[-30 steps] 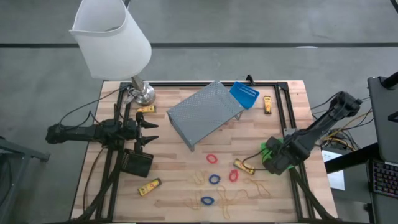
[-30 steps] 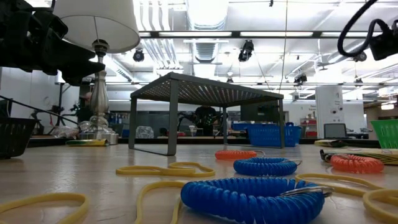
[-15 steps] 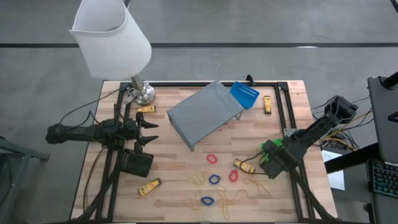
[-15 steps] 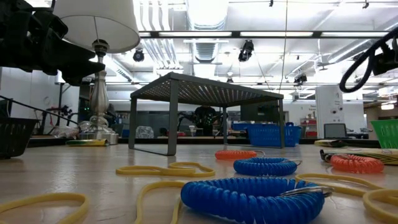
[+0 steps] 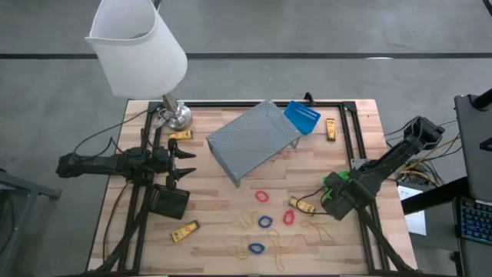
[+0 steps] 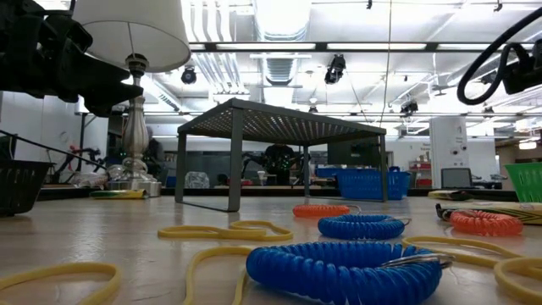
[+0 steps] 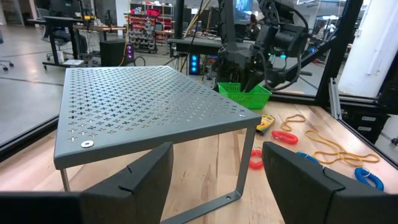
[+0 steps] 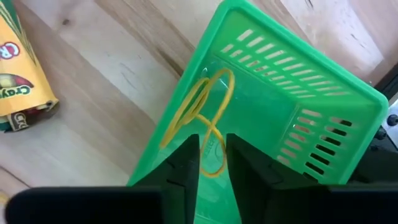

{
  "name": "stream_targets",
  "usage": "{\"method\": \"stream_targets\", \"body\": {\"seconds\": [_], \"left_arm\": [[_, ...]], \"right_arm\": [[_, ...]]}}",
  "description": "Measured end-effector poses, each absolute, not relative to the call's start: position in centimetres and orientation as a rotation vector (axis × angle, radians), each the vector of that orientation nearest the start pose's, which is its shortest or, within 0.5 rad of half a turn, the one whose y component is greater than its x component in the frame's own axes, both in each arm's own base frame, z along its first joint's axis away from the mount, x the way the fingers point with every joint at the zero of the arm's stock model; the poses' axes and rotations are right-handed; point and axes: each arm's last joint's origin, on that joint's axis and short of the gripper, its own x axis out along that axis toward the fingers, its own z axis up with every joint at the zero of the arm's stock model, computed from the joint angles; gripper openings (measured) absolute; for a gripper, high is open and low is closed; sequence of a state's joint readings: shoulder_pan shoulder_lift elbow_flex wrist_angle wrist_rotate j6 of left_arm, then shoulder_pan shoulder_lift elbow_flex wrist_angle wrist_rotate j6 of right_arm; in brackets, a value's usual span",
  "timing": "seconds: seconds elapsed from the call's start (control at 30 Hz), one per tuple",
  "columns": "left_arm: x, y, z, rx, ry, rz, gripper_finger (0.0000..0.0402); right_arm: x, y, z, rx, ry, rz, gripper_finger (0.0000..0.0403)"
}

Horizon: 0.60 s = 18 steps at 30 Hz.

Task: Pick & Place Office Desk Supplies
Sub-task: Put the yellow rubber band into the green basket

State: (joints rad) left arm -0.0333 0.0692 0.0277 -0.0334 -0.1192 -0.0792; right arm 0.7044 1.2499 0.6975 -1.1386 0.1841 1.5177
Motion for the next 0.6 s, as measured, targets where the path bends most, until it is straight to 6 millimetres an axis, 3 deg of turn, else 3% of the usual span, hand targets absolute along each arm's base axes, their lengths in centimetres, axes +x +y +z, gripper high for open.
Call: {"method": "stream_targets", "body": {"seconds": [0.6], "left_arm": [[10.02, 0.01, 16.43, -0.073, 0.071, 0.089, 0.0253]], "right_arm": [[12.78, 10.2, 18.07, 0.384, 1.409, -0.717, 0.0158]]}}
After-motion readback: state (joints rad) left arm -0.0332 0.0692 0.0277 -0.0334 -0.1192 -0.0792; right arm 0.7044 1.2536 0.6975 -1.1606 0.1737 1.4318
